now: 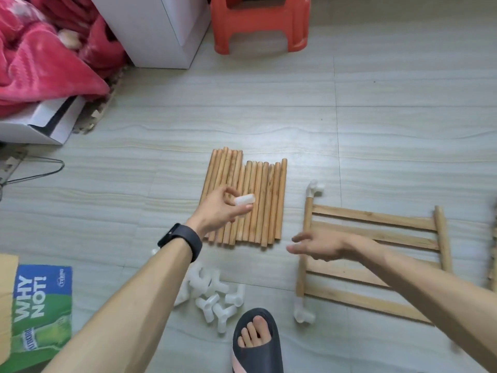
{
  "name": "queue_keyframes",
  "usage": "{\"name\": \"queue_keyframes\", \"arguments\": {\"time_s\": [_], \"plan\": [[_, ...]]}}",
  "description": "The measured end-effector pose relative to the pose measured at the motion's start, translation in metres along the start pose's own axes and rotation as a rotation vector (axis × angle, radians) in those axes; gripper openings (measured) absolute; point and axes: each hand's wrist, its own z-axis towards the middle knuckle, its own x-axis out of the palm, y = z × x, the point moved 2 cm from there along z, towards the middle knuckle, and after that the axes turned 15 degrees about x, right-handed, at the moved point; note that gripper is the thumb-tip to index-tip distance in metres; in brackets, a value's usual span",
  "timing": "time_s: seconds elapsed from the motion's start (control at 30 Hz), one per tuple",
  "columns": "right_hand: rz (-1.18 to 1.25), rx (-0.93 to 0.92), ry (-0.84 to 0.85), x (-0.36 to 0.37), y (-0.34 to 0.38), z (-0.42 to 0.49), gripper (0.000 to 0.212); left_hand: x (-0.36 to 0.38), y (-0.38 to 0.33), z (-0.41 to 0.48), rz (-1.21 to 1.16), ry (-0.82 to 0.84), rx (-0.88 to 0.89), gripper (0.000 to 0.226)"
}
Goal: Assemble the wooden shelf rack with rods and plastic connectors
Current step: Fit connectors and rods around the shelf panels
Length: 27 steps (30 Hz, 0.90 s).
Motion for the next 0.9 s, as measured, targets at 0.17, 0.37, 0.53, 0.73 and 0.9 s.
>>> {"name": "queue_keyframes", "arguments": {"time_s": [0.17, 0.37, 0.53, 0.73, 0.9], "plan": [[0.896, -0.210, 0.036, -0.067, -0.026, -0.038, 0.068, 0.071, -0.093, 0.040, -0.096, -0.020, 0.280, 0.046], [1.272, -0.214, -0.193, -0.092, -0.099, -0.035, 0.031, 0.168, -0.146, 0.076, -0.206, 0.014, 0.317, 0.037], [1.436, -0.139, -0.236, -0.082, -0.149, -0.015, 0.033, 0.223, -0.134, 0.080, -0.287, -0.014, 0.276, 0.005], [1.369, -0.147, -0.353, -0.075, -0.156, 0.006, 0.021, 0.243, -0.116, 0.085, -0.523, -0.011, 0.048, 0.015], [1.469, -0.111, -0.372, -0.080, -0.154, 0.016, 0.020, 0.245, -0.113, 0.098, -0.552, 0.010, -0.017, 0.012]]}}
